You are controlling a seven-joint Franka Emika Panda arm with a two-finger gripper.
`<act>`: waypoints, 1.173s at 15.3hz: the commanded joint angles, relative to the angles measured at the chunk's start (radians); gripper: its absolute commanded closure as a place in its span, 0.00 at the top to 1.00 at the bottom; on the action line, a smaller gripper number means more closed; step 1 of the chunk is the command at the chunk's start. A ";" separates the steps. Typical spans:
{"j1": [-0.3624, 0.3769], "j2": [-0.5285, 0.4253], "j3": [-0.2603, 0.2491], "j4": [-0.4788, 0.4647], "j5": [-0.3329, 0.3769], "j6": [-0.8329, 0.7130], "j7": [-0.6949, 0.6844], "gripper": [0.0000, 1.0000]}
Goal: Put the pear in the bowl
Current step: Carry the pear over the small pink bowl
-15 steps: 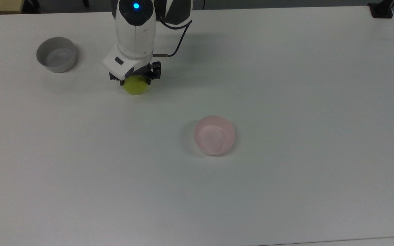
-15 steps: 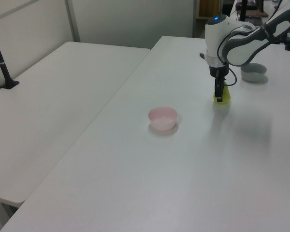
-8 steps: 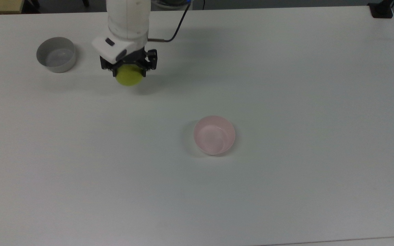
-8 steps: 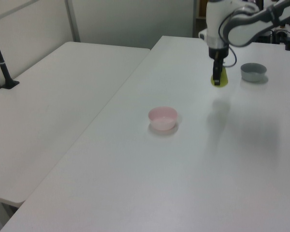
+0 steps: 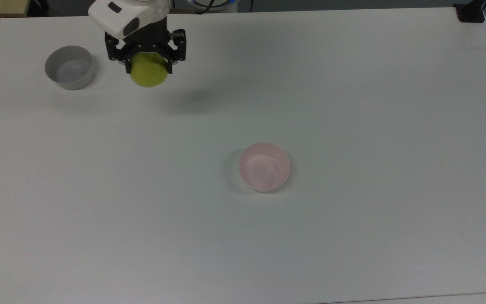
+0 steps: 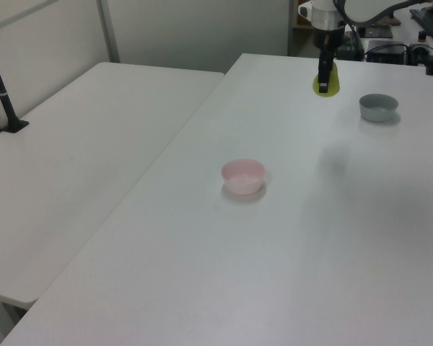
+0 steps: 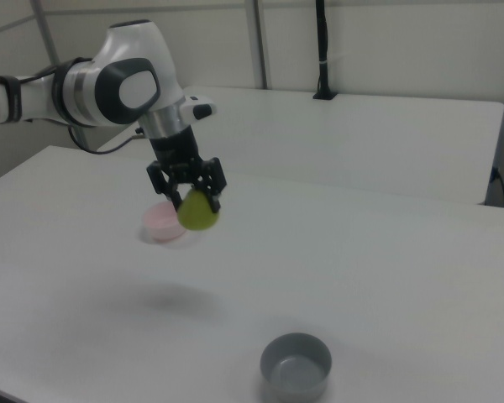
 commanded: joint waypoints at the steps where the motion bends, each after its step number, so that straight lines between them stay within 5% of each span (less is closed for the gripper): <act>1: 0.100 0.130 -0.015 0.156 0.100 -0.022 0.006 0.19; 9: 0.255 0.391 -0.023 0.402 0.128 0.019 0.219 0.20; 12: 0.324 0.422 -0.073 0.405 0.141 0.085 0.239 0.22; 18: 0.339 0.501 -0.079 0.424 0.142 0.170 0.310 0.25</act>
